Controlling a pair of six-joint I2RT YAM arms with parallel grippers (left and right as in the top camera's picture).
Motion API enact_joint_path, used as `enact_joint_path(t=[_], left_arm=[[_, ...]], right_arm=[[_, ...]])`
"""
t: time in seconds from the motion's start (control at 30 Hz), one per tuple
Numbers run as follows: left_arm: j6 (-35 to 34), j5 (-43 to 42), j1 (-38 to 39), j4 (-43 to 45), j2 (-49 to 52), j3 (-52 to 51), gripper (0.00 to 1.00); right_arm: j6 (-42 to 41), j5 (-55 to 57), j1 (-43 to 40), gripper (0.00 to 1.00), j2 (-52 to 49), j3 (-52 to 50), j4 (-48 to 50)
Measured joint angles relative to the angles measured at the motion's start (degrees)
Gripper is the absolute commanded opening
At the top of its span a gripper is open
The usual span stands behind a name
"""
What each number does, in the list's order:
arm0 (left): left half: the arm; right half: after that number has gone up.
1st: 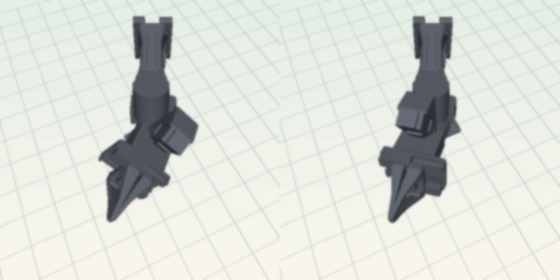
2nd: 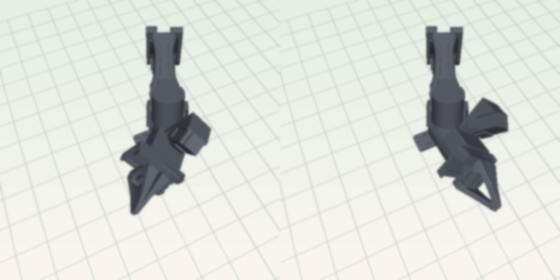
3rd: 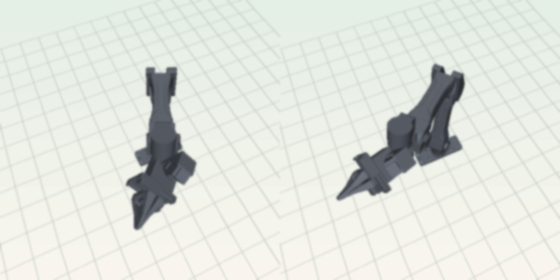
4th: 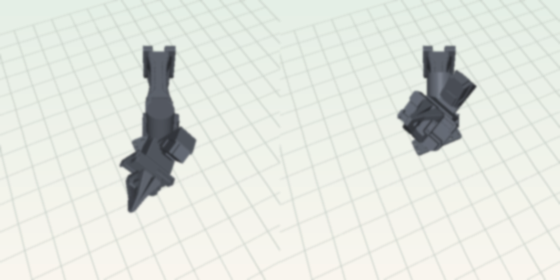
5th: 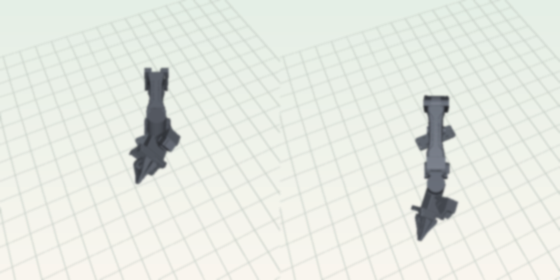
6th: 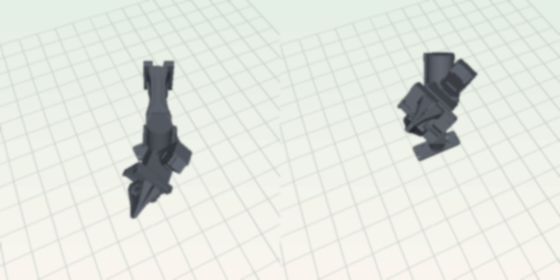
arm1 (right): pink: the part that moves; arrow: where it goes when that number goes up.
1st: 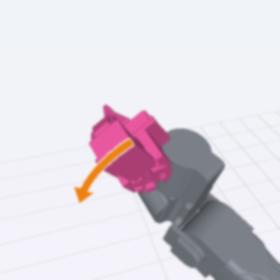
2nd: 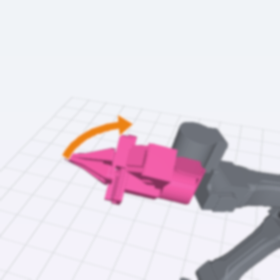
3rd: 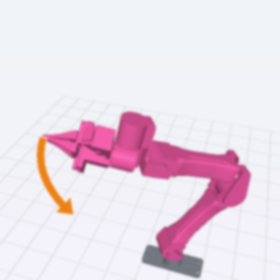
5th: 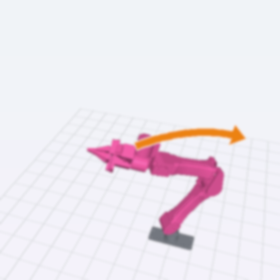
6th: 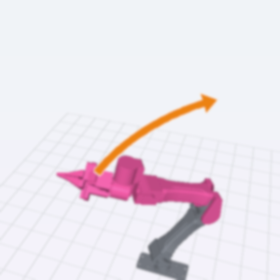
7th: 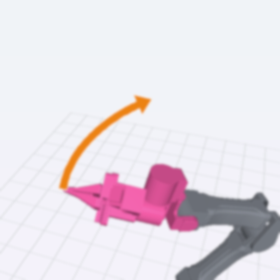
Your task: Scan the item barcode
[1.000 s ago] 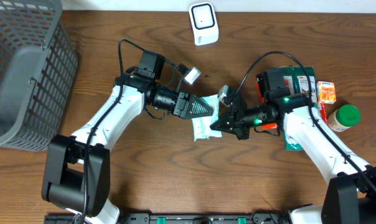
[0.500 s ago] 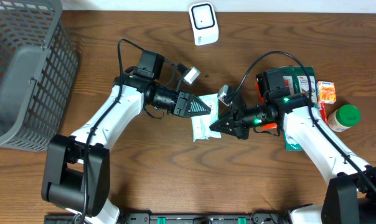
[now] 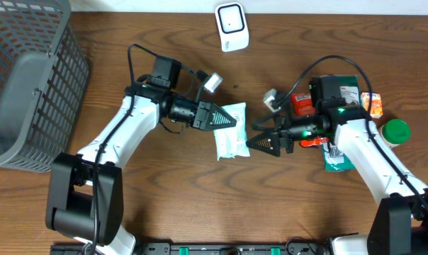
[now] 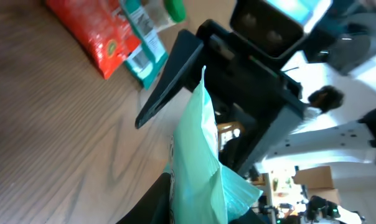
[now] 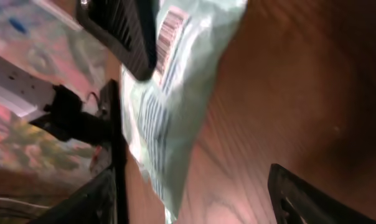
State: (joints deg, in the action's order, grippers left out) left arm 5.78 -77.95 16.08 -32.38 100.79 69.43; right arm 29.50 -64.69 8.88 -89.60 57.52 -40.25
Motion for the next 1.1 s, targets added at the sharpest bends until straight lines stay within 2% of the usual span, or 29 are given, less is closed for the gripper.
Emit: enact_joint_path(t=[0.1, 0.37, 0.8, 1.1], left_arm=[[0.0, -3.7, -1.1, 1.7, 0.0, 0.0, 0.22], [-2.5, -8.8, -1.8, 6.0, 0.0, -0.1, 0.22], [-5.0, -10.3, -1.8, 9.0, 0.0, -0.1, 0.22], [-7.8, -10.4, -1.8, 12.1, 0.0, -0.1, 0.22]], right_arm=[[0.5, -3.2, -0.9, 0.73, 0.0, 0.0, -0.8], [3.5, -10.7, 0.4, 0.59, 0.0, -0.3, -1.1], [6.1, -12.9, 2.5, 0.47, 0.0, -0.7, 0.3], [6.3, -13.2, 2.5, 0.44, 0.0, -3.2, 4.4]])
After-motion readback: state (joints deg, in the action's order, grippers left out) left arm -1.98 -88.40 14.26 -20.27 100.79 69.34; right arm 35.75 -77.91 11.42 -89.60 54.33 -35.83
